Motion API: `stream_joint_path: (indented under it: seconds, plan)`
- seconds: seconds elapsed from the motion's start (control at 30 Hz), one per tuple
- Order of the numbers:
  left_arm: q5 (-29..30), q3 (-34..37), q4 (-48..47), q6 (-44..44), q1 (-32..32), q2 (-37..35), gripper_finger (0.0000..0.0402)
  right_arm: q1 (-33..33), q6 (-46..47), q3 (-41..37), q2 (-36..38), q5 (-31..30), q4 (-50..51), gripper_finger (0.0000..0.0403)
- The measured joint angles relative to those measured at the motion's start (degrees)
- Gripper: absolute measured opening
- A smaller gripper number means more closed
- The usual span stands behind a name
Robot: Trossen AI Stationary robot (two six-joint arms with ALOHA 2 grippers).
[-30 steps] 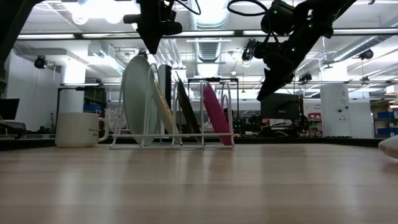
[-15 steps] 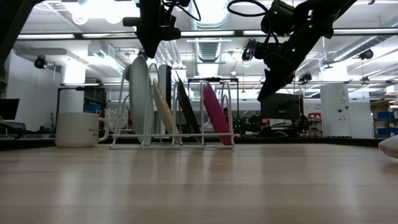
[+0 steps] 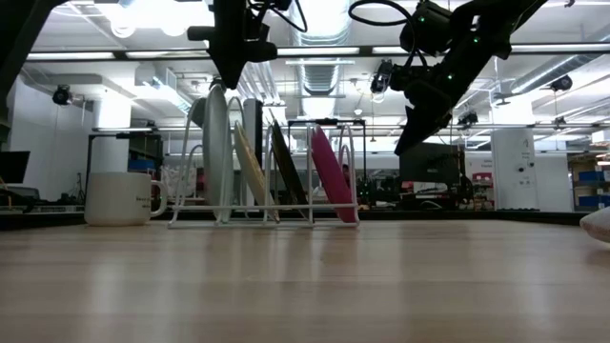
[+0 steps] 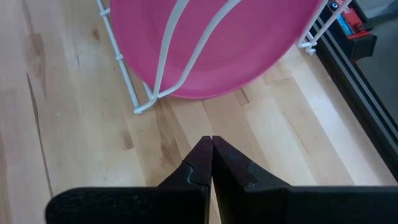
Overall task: Sort dishes
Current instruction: Put the blue plate into the dish rack
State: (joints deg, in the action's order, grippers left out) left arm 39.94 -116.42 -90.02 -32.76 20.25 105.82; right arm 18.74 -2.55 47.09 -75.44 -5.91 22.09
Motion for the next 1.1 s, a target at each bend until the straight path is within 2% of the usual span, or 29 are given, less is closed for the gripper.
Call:
stream_joint_path:
  seconds: [0.4,0.73,0.9,1.1]
  plan:
    - [0.00,0.14,0.04,-1.88,0.00,0.00,0.0036,0.00,0.00,0.00,0.00,0.00,0.02,0.0000]
    - [0.07,3.99,0.01,-2.75,0.00,0.00,0.0036,0.01,0.00,-0.22,0.00,0.00,0.07,0.0000]
    - [2.74,4.11,0.03,-2.80,-0.04,0.00,0.0036,0.00,0.00,-0.24,0.00,0.00,0.04,0.0000]
    - [3.08,4.04,0.02,-2.77,-0.02,0.00,0.0036,0.00,0.00,-0.33,0.00,0.00,0.04,0.0000]
